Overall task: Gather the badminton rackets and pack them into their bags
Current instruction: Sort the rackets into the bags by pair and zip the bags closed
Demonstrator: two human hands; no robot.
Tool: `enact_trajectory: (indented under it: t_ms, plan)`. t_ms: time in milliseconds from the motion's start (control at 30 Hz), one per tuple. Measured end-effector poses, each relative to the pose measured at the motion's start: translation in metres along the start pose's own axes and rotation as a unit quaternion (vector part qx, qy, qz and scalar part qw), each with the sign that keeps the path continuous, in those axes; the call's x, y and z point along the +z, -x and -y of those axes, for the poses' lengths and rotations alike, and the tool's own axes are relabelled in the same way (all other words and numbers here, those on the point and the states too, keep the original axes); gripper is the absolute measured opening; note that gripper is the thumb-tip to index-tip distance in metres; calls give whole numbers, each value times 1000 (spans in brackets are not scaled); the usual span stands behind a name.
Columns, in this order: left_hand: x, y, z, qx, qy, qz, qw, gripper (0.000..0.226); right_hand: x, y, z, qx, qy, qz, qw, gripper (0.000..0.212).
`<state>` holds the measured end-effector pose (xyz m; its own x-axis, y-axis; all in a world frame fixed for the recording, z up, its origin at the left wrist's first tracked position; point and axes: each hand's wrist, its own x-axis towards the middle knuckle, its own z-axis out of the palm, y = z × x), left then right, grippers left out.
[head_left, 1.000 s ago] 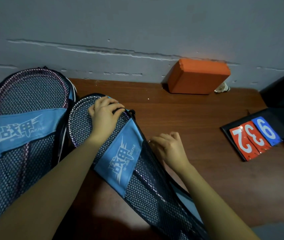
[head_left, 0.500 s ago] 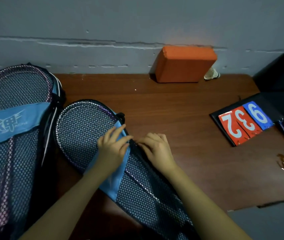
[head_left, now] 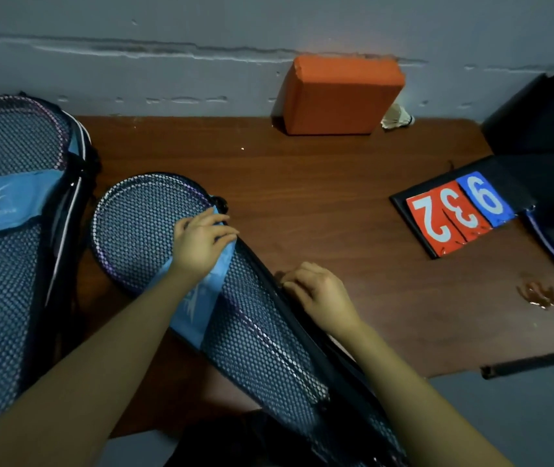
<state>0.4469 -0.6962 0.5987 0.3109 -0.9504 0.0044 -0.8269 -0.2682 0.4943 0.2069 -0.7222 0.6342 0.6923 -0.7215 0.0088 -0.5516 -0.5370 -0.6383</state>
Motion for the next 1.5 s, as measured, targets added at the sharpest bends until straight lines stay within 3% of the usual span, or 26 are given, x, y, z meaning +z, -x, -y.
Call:
enact_trajectory:
  t_ms: [133, 233, 433, 700, 800, 967, 1167, 1267, 1400, 1500]
  plan:
    - [7, 1, -5, -51, -2, -64, 997, 24, -11, 17, -6, 8, -27, 12, 1000, 12]
    - [5, 6, -13, -65, -9, -60, 996, 25, -15, 25, -10, 26, -67, 0, 997, 10]
    - [24, 76, -60, 65, 7, -6, 998, 32, -15, 24, -7, 22, -106, -9, 994, 10]
    - [19, 83, -76, 0, 63, -34, 997, 30, -20, 29, -8, -13, -112, 14, 994, 11]
    - [23, 77, -87, -36, 75, -88, 993, 21, -34, 39, -14, -21, -93, 48, 994, 12]
    - [25, 63, -101, -95, 80, -160, 979, 24, -68, 62, -28, -36, -114, 65, 991, 11]
    - [40, 62, -105, -103, -32, -116, 987, 25, -84, 88, -48, -32, -120, 53, 991, 11]
    - [46, 84, -118, -58, 1, -116, 992, 27, -81, 93, -50, -38, -126, 37, 991, 11]
    - [53, 128, -151, 47, 70, -42, 996, 30, -77, 93, -52, -46, -138, 29, 989, 10]
    - [58, 144, -167, 21, 62, -32, 997, 24, -76, 92, -53, -63, -132, 29, 989, 10]
